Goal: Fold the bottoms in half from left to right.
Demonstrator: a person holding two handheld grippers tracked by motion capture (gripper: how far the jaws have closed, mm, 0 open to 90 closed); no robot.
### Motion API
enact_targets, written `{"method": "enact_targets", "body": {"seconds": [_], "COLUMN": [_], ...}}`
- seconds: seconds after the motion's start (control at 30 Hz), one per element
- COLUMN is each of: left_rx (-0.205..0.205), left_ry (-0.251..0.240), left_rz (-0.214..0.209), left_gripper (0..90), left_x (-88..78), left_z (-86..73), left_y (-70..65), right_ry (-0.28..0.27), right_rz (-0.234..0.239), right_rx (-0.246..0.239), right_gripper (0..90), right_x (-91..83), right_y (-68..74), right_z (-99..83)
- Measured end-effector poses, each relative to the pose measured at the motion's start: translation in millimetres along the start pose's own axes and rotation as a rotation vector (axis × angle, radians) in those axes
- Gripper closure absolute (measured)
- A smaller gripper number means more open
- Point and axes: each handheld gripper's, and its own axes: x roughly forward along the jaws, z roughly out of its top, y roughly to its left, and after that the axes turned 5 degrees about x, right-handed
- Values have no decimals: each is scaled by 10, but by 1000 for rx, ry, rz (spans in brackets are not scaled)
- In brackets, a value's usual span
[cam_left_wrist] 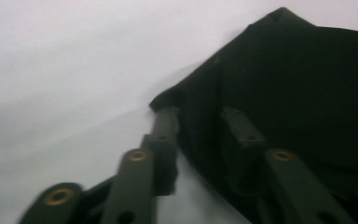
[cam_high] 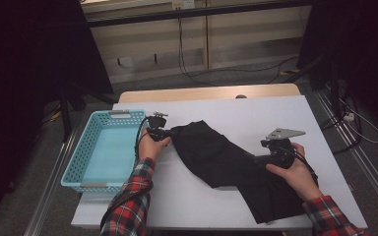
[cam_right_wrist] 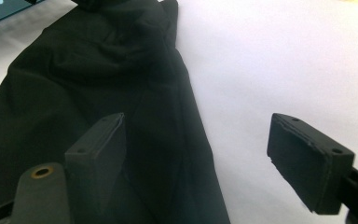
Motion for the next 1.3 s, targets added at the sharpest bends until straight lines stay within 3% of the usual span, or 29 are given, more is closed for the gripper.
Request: {"method": "enact_targets", "body": {"seconds": [0.03, 0.1, 0.23, 0.37, 0.57, 0.7, 0.83, 0.9, 0.93, 1.0, 1.07, 1.13, 1.3], "left_rx": [-22, 22, 47, 50, 79, 73, 62, 79, 79, 59, 65, 55, 56], "left_ry": [-6, -3, 2, -44, -118, -169, -149, -144, -141, -138, -127, -136, -165], "left_rz": [-33, -9, 20, 47, 127, 170, 177, 185, 184, 175, 162, 139, 95], "left_gripper": [841, 836, 863, 877, 883, 886, 881, 864, 817, 634, 564, 451, 289], "left_x": [20, 26, 10, -77, -214, -288, -264, -223, -200, -157, -139, -131, -173], "left_z": [-10, 7, 66, 167, 392, 476, 454, 413, 395, 363, 336, 301, 201], "left_y": [-19, -75, -110, -75, 3, 67, 119, 121, 120, 109, 87, 46, -44], "right_ry": [0, -3, -10, -15, -17, -22, -10, 4, 8, 14, 22, 33, 56], "right_rz": [1, 2, 4, 2, 0, -5, -16, -26, -30, -38, -49, -51, -58], "right_rx": [1, 1, 6, 13, 14, 21, 16, 12, 13, 25, 39, 49, 74], "right_gripper": [199, 199, 199, 199, 199, 199, 198, 198, 200, 209, 232, 271, 351], "right_x": [0, -4, -19, -40, -60, -85, -122, -144, -159, -182, -201, -204, -139], "right_y": [0, 3, 1, -16, -37, -60, -89, -113, -133, -161, -186, -195, -213], "right_z": [1, 4, 9, 8, 2, 0, -42, -78, -101, -131, -168, -214, -296]}}
